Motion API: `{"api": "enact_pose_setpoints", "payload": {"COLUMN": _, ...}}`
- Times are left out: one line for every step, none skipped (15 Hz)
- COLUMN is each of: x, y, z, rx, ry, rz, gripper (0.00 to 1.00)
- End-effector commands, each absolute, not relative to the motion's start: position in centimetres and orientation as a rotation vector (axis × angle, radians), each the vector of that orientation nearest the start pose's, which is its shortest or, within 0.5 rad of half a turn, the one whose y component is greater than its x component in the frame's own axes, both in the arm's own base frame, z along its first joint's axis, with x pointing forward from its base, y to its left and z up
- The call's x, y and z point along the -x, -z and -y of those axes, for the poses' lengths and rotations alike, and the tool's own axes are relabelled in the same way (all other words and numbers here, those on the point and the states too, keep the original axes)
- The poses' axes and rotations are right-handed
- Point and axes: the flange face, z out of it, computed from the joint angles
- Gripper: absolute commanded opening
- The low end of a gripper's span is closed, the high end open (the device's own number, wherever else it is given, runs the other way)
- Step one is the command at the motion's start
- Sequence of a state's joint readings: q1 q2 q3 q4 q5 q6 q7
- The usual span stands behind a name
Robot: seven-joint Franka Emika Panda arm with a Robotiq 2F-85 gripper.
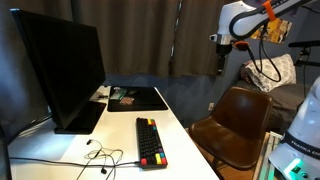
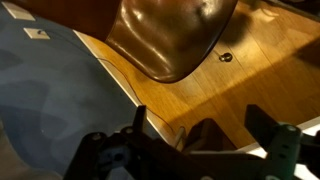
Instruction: Move the black mouse pad to the left
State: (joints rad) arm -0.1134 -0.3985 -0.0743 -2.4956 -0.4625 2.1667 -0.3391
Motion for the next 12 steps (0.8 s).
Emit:
{"api": "enact_pose_setpoints", "payload": {"x": -44.3, "y": -42.4, "z": 4.6, "rx": 3.491, "ry": -0.053, "rz": 1.021, "gripper": 1.0}}
{"api": "enact_pose_setpoints", "payload": {"x": -44.6, "y": -41.8, "z": 3.2, "rx": 3.486, "ry": -0.046, "rz": 1.12, "gripper": 1.0}}
{"api": "enact_pose_setpoints", "payload": {"x": -44.9, "y": -41.0, "z": 1.7, "rx": 3.48, "ry": -0.023, "rz": 1.232, "gripper": 1.0}}
{"api": "enact_pose_setpoints", "payload": {"x": -45.0, "y": -40.4, "z": 0.3, "rx": 3.459, "ry": 0.013, "rz": 1.343, "gripper": 1.0}}
{"api": "enact_pose_setpoints", "payload": {"x": -45.1, "y": -39.9, "z": -1.1, "rx": 3.428, "ry": 0.067, "rz": 1.446, "gripper": 1.0}}
{"api": "enact_pose_setpoints", "payload": {"x": -45.4, "y": -39.6, "z": -2.0, "rx": 3.392, "ry": 0.136, "rz": 1.539, "gripper": 1.0}}
{"api": "enact_pose_setpoints", "payload": {"x": -45.8, "y": -39.6, "z": -2.4, "rx": 3.337, "ry": 0.197, "rz": 1.59, "gripper": 1.0}}
{"api": "enact_pose_setpoints", "payload": {"x": -45.5, "y": -39.9, "z": -1.7, "rx": 3.391, "ry": 0.112, "rz": 1.467, "gripper": 1.0}}
{"api": "enact_pose_setpoints", "payload": {"x": -45.7, "y": -39.7, "z": -2.4, "rx": 3.365, "ry": 0.152, "rz": 1.507, "gripper": 1.0}}
{"api": "enact_pose_setpoints", "payload": {"x": -45.8, "y": -39.6, "z": -2.6, "rx": 3.353, "ry": 0.166, "rz": 1.523, "gripper": 1.0}}
{"api": "enact_pose_setpoints", "payload": {"x": -45.9, "y": -39.5, "z": -2.6, "rx": 3.35, "ry": 0.169, "rz": 1.53, "gripper": 1.0}}
{"api": "enact_pose_setpoints", "payload": {"x": -45.9, "y": -39.5, "z": -2.5, "rx": 3.349, "ry": 0.169, "rz": 1.532, "gripper": 1.0}}
